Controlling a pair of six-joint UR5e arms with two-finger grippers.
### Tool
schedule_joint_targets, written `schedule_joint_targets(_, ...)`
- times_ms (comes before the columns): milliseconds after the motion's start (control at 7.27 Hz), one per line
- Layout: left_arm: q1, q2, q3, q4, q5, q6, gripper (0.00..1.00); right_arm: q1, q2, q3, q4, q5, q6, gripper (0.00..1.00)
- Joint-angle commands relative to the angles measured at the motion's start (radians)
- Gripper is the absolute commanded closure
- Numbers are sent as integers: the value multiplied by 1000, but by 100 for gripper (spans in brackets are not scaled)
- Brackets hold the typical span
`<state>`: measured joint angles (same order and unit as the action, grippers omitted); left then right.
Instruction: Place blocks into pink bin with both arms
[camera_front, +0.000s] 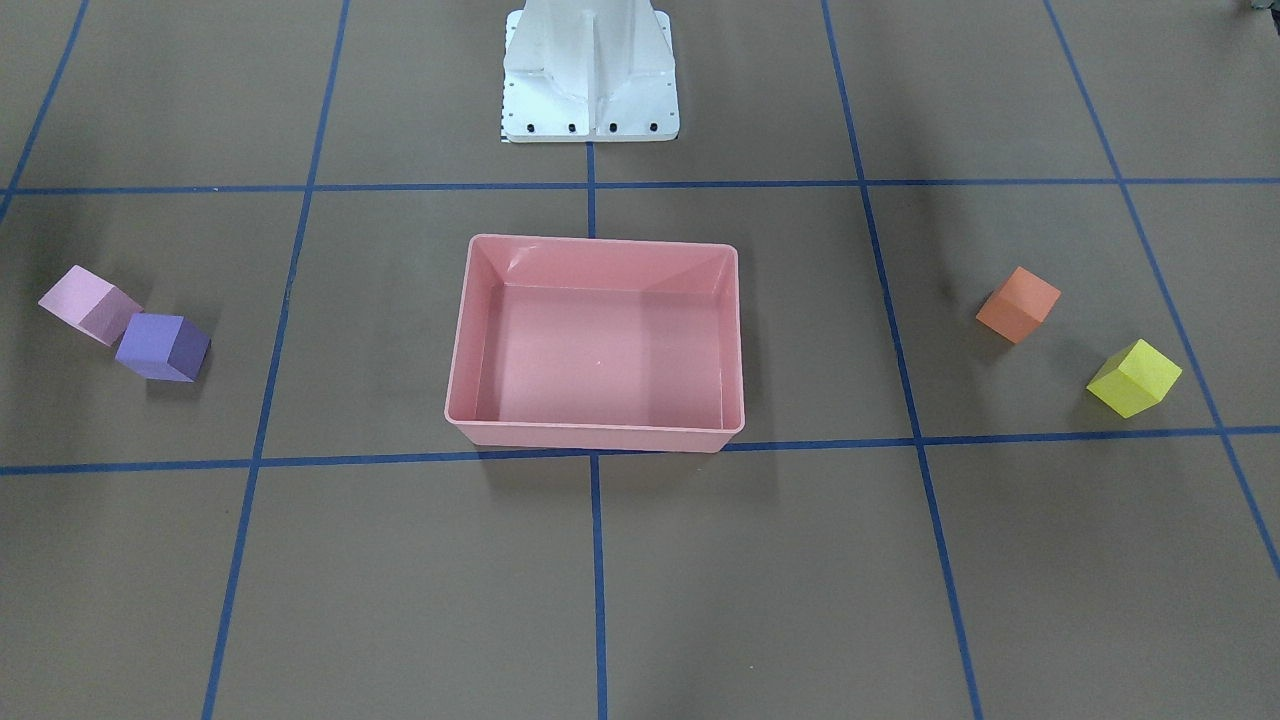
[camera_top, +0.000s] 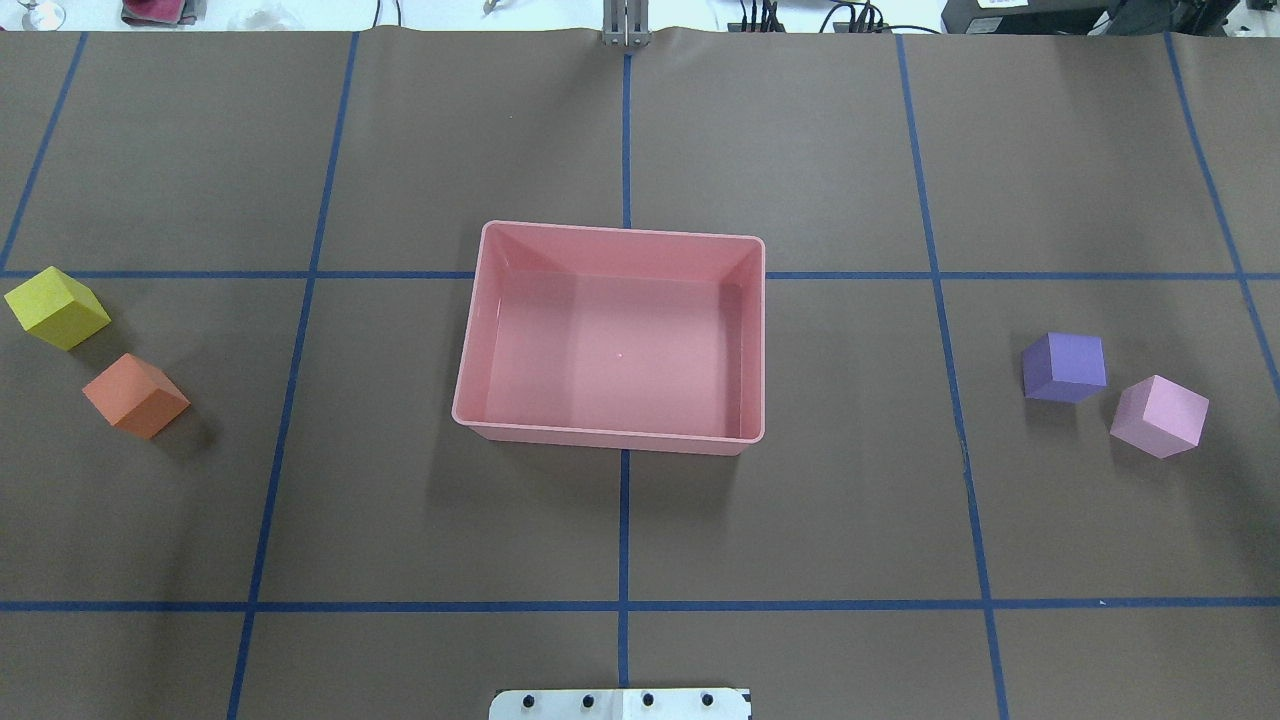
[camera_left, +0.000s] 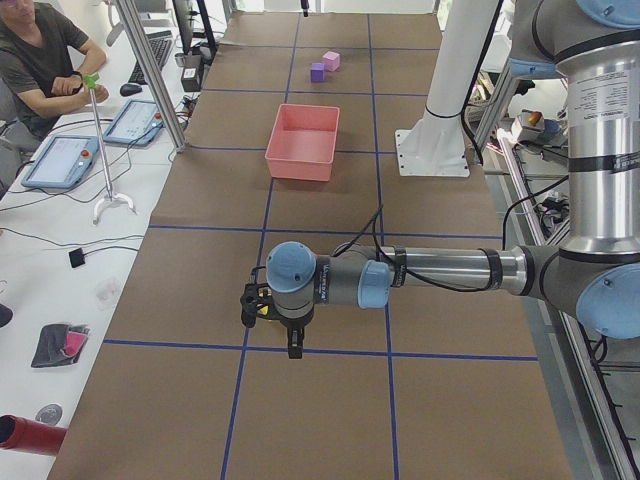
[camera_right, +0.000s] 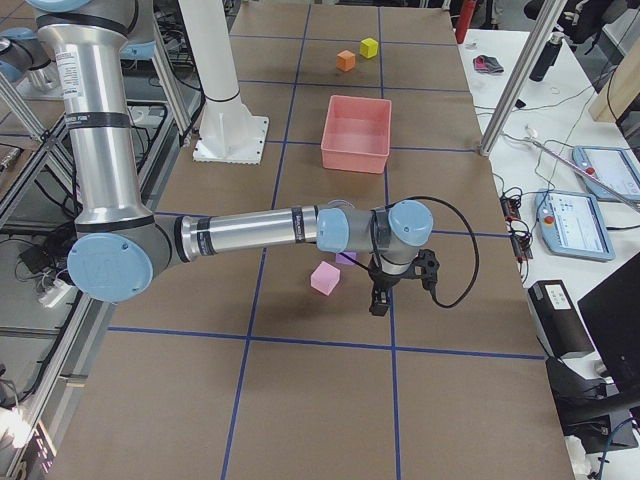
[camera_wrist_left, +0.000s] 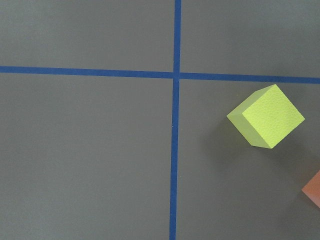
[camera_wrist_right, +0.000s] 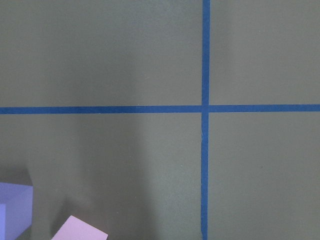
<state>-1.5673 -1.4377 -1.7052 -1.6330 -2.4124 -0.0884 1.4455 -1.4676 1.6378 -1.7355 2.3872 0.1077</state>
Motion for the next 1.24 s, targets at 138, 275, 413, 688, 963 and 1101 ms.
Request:
schedule_joint_targets(138, 6, -1, 2, -33, 1, 1, 0, -140, -2, 121, 1, 4, 210, 0)
schedule_joint_targets(275, 7, -3, 3, -34, 1, 1, 0, -198, -2, 160, 1, 0, 303, 1)
schedule_joint_targets(413, 9, -3, 1, -37, 1, 1, 0, -221, -3, 172, 29, 0, 332, 1)
schedule_joint_targets(688, 10, -1, 1, -53, 1, -4, 0, -316, -57, 159, 277, -48, 613, 1)
schedule_joint_targets(963, 12, -3, 3, -54, 4, 1, 0, -458, -100, 151, 524, -167, 942, 2)
schedule_joint_targets(1101, 12, -1, 1, -56, 4, -1, 0, -476, -109, 108, 591, -177, 945, 2)
